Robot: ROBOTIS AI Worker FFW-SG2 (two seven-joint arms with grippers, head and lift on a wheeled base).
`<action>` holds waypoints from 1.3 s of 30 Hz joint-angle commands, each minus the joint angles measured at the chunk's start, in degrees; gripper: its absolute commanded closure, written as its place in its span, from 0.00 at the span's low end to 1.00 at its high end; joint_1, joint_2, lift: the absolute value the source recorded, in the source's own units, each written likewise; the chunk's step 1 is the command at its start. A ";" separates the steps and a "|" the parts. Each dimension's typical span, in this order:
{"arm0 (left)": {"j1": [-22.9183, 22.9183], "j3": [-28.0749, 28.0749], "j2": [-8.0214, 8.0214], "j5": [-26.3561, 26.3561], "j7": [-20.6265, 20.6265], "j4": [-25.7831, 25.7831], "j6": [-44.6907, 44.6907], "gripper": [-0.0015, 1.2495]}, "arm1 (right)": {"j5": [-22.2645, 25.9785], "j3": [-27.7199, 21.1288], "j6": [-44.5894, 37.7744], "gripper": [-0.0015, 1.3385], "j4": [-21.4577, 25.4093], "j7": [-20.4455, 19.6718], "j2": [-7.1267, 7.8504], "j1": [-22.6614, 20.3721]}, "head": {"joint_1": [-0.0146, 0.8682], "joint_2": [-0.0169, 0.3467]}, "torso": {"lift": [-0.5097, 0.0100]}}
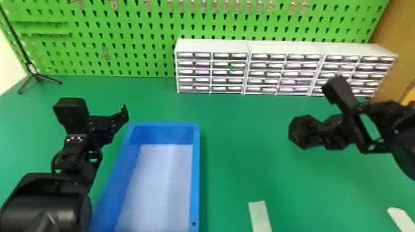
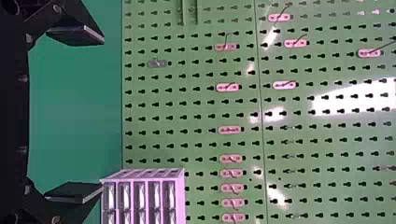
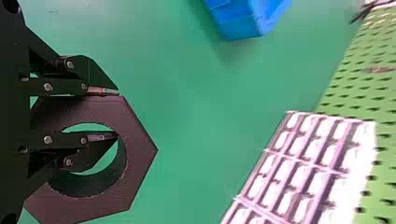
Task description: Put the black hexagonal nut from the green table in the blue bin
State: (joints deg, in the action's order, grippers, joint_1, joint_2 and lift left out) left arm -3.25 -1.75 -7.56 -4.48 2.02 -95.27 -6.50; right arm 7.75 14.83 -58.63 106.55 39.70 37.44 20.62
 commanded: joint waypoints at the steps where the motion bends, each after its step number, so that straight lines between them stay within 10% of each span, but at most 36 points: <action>1: -0.09 0.08 0.00 0.00 0.00 0.00 0.00 0.14 | 3.67 2.13 1.24 0.75 0.07 -0.85 -0.52 3.20 | 0.79 0.12 | 0.80; 39: -0.44 0.79 0.00 -0.27 0.00 0.53 -0.09 0.14 | 15.80 23.23 15.65 0.75 -8.99 -5.69 -14.67 17.79 | 0.79 0.12 | 0.80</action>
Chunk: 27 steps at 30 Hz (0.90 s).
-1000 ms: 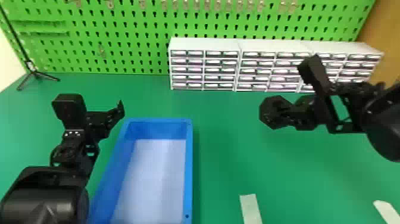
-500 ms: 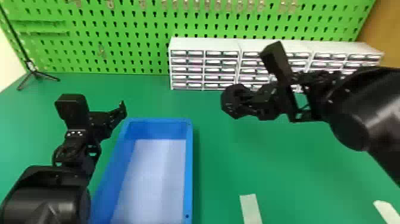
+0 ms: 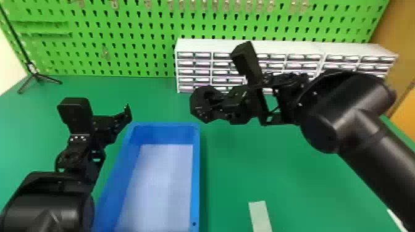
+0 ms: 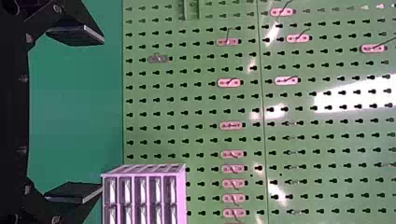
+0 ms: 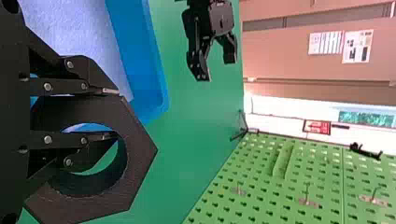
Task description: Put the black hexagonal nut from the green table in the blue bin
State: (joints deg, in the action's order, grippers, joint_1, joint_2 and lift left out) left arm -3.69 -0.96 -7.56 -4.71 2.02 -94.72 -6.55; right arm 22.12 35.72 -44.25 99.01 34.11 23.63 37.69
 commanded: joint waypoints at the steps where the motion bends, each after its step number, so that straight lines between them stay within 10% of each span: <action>1: 0.09 -0.09 0.00 -0.12 0.00 -0.03 -0.04 0.14 | 2.22 3.31 1.71 0.75 -1.89 -0.36 -1.05 0.98 | 0.79 0.12 | 0.80; 27: 0.44 -0.53 0.00 -0.30 0.00 -0.03 -0.04 0.14 | 12.94 20.71 6.90 0.75 -6.63 -3.78 -2.36 7.75 | 0.79 0.12 | 0.80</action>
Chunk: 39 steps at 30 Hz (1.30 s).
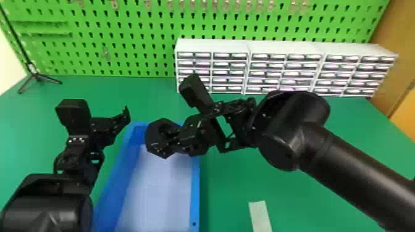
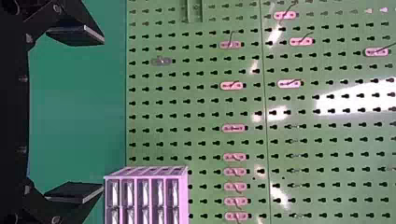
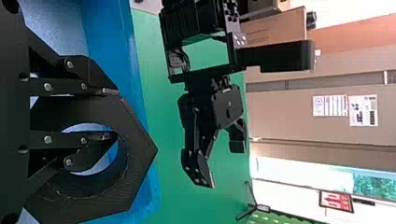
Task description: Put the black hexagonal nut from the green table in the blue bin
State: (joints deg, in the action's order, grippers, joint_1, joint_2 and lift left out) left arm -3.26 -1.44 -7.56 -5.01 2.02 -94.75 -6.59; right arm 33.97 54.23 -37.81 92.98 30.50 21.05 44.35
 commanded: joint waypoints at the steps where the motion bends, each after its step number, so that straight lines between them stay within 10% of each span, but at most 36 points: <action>1: 0.00 -0.05 0.00 0.00 0.00 0.00 0.00 0.14 | 1.28 2.81 0.55 0.75 -0.69 -0.35 0.30 1.35 | 0.79 0.12 | 0.80; 39: -0.08 -0.05 0.00 -0.09 0.00 0.00 -0.53 0.14 | 7.96 11.69 2.48 0.75 -0.78 -4.13 2.77 6.19 | 0.79 0.12 | 0.80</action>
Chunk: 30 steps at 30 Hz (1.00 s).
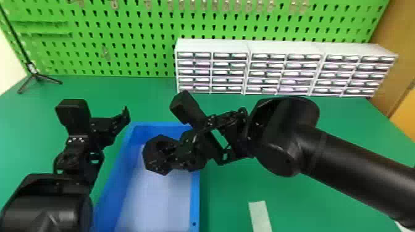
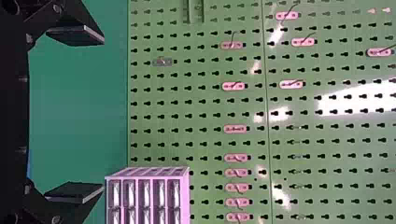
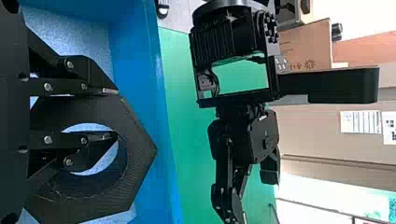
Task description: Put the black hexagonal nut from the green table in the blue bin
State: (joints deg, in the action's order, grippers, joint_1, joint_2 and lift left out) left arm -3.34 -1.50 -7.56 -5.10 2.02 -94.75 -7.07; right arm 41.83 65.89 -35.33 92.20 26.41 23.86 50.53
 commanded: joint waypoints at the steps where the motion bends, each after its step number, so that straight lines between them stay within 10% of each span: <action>1: 0.00 0.01 -0.09 -0.09 0.00 0.00 -0.04 0.14 | 0.09 0.03 0.00 0.75 0.00 -0.04 -0.04 -0.08 | 0.79 0.12 | 0.80; 12: 0.00 0.01 -0.09 -0.09 0.00 0.00 -0.04 0.14 | 0.09 -0.06 0.09 0.74 0.00 -0.04 -0.04 -0.17 | 0.79 0.12 | 0.80; 21: 0.00 0.01 -0.09 -0.09 0.00 0.00 -0.04 0.14 | 0.00 -0.15 0.44 0.09 0.00 -0.66 -0.04 -0.26 | 0.79 0.12 | 0.80; 30: 0.00 -0.08 -0.09 -0.09 0.00 0.00 -0.04 0.14 | -0.17 -0.24 0.61 0.09 0.00 -0.75 0.05 -0.35 | 0.79 0.12 | 0.80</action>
State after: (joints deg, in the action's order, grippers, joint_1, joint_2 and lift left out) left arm -3.34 -1.57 -7.65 -5.19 2.02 -94.75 -7.12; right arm 41.68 65.67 -34.81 92.20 25.66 23.85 50.23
